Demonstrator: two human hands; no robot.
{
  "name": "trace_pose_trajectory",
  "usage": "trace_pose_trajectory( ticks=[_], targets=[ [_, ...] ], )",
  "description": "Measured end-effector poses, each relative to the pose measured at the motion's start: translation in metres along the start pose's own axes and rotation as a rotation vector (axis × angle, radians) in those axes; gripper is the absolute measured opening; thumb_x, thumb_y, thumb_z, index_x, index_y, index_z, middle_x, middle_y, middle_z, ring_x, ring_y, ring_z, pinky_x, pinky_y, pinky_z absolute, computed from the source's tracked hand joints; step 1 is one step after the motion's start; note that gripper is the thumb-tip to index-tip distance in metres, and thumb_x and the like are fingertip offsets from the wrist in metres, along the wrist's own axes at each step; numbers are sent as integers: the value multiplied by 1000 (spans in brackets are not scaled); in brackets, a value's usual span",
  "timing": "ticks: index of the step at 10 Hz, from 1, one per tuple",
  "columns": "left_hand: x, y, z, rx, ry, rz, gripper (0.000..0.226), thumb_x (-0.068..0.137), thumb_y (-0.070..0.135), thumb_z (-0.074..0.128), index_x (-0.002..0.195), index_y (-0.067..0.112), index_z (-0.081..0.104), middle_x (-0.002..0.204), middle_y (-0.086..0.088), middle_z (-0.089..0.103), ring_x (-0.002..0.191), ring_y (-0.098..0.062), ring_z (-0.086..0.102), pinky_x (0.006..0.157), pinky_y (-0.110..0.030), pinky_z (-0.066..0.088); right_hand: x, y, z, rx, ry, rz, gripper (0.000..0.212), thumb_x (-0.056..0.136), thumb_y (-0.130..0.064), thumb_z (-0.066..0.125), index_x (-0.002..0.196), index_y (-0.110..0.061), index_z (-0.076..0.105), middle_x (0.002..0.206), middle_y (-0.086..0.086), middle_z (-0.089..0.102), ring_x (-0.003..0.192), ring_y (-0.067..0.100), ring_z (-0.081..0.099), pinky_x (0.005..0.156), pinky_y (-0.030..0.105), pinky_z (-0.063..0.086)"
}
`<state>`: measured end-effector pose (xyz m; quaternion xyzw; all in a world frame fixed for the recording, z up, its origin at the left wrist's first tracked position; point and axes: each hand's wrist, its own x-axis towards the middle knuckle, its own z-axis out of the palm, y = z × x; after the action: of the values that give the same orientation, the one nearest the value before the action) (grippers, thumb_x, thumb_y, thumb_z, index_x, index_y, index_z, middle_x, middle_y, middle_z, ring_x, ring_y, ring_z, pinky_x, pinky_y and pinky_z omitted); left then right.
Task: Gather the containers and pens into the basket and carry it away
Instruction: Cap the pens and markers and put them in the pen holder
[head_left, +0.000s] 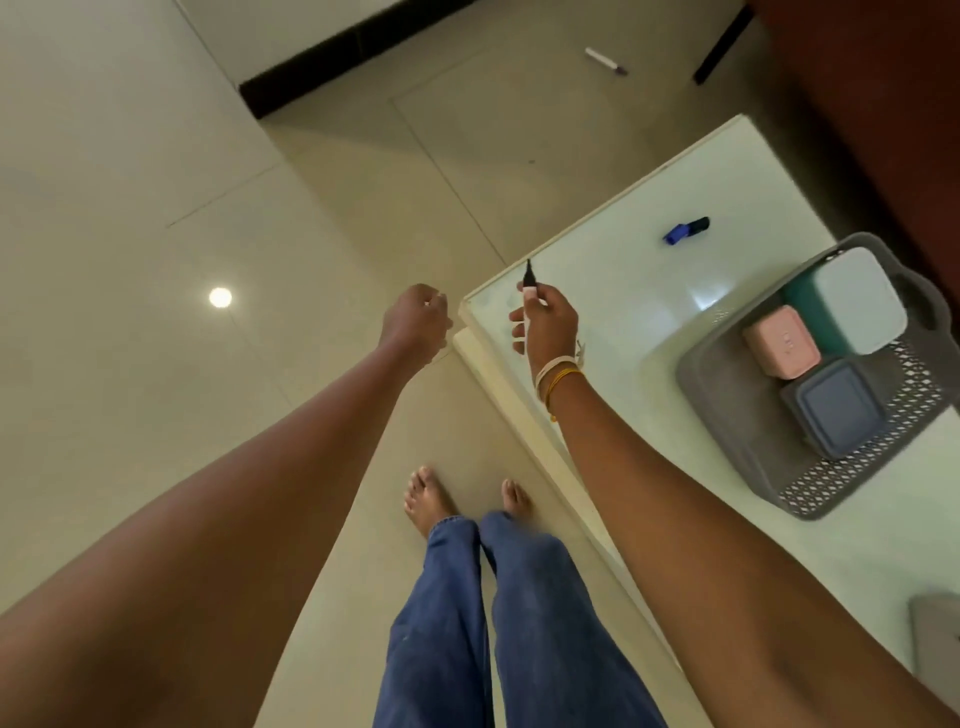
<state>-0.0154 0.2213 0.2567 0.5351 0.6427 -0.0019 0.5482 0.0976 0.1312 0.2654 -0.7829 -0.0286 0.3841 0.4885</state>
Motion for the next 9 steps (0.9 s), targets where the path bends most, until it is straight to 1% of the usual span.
trace_pose_trajectory(
  ticks=[1,2,3,4,5,6,7,8,9],
  targets=[
    [-51,44,9,17,-127,43,19,100,31,33,104,20,48,88,-4,59,59,-13,50,50,-24,38,23,2,-28,38,127,48,23,98,-23,45,106,-14,65,66,-1,54,49,11,44,45,21,37],
    [-42,50,45,36,-271,78,26,99,25,39,114,14,57,97,-3,65,69,-17,60,53,-24,42,54,10,-72,84,336,109,14,91,-23,52,78,-22,58,63,-3,49,52,14,43,55,26,39],
    [-36,52,73,49,-293,96,29,98,28,39,116,14,58,100,-3,68,76,-21,62,54,-24,44,72,9,-97,34,443,120,15,86,-15,53,74,-23,54,71,-3,54,64,19,52,67,34,50],
    [-32,57,101,98,-328,98,30,97,27,40,116,16,59,99,-2,69,76,-20,63,52,-24,44,96,-7,-130,-103,521,73,16,83,-6,51,93,-15,59,92,3,61,86,23,61,82,35,56],
    [-31,66,115,117,-332,97,30,97,27,40,117,16,58,98,-1,69,76,-20,63,53,-24,45,112,-24,-148,-270,503,6,24,83,-5,50,103,-13,60,98,5,61,87,21,59,82,32,53],
    [-22,82,136,126,-332,65,31,97,28,40,118,15,58,97,-2,68,77,-21,63,56,-25,46,142,-43,-170,-624,365,-59,47,82,-4,46,127,-16,53,117,14,58,100,30,60,90,39,54],
    [-16,96,149,136,-334,78,31,97,28,40,118,14,58,98,-4,68,79,-22,63,59,-26,47,160,-53,-182,-785,257,-63,56,87,-2,43,138,-23,43,125,16,51,109,32,57,94,37,51],
    [-1,113,164,166,-339,89,31,98,29,41,120,15,58,101,-5,68,81,-22,64,64,-28,49,183,-60,-192,-922,136,-116,54,92,-4,43,142,-26,40,130,17,47,113,33,54,96,37,47],
    [8,124,171,207,-334,91,30,98,29,41,118,14,59,101,-6,68,83,-22,63,67,-29,51,195,-59,-196,-974,82,-150,48,93,-6,45,138,-22,45,128,17,49,113,33,54,95,34,45]
  ],
)
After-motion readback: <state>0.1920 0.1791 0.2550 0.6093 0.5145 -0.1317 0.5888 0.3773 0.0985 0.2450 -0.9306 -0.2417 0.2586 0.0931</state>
